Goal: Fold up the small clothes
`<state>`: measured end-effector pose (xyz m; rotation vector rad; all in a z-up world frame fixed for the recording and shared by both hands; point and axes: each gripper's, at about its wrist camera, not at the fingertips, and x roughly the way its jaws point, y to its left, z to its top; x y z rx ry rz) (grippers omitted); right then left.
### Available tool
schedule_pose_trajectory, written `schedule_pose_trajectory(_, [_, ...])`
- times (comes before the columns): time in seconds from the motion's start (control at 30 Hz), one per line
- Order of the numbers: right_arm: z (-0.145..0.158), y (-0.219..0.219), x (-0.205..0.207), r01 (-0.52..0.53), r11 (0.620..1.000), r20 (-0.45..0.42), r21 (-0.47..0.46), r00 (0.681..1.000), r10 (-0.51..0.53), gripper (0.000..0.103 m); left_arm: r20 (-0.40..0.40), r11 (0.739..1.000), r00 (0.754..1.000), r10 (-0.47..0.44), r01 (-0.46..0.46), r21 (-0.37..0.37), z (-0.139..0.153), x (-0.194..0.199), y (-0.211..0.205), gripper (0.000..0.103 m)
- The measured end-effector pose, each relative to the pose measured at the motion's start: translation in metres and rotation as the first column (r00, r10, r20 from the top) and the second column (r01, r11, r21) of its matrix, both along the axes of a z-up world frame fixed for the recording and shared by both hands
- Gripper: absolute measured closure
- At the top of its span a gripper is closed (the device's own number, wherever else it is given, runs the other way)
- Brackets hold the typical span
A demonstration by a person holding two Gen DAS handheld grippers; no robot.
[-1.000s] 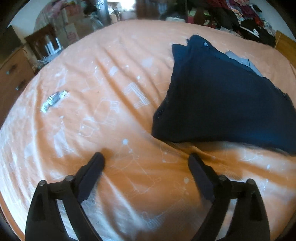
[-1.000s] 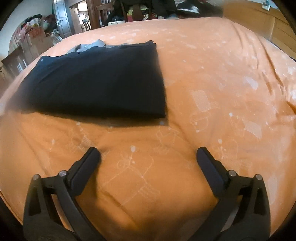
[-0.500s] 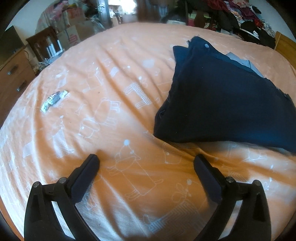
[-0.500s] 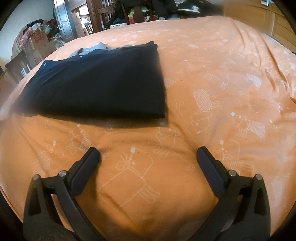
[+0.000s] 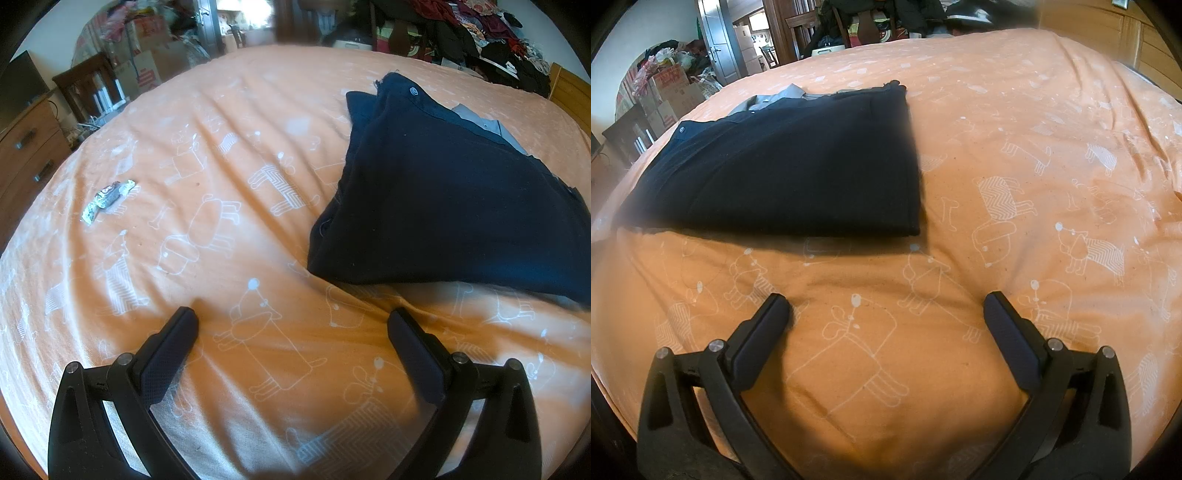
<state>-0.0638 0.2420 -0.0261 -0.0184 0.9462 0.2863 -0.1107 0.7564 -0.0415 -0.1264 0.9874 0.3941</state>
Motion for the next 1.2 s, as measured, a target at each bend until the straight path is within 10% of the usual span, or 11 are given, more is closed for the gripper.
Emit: schedule_pose_trajectory(1.2, [-0.0013,-0.0001,0.0016,-0.003,1.000,-0.004,0.014,1.000,0.004,0.000,0.000,1.000,1.000,0.000,0.000,0.002,-0.0003,0.0002,-0.0007,0.000])
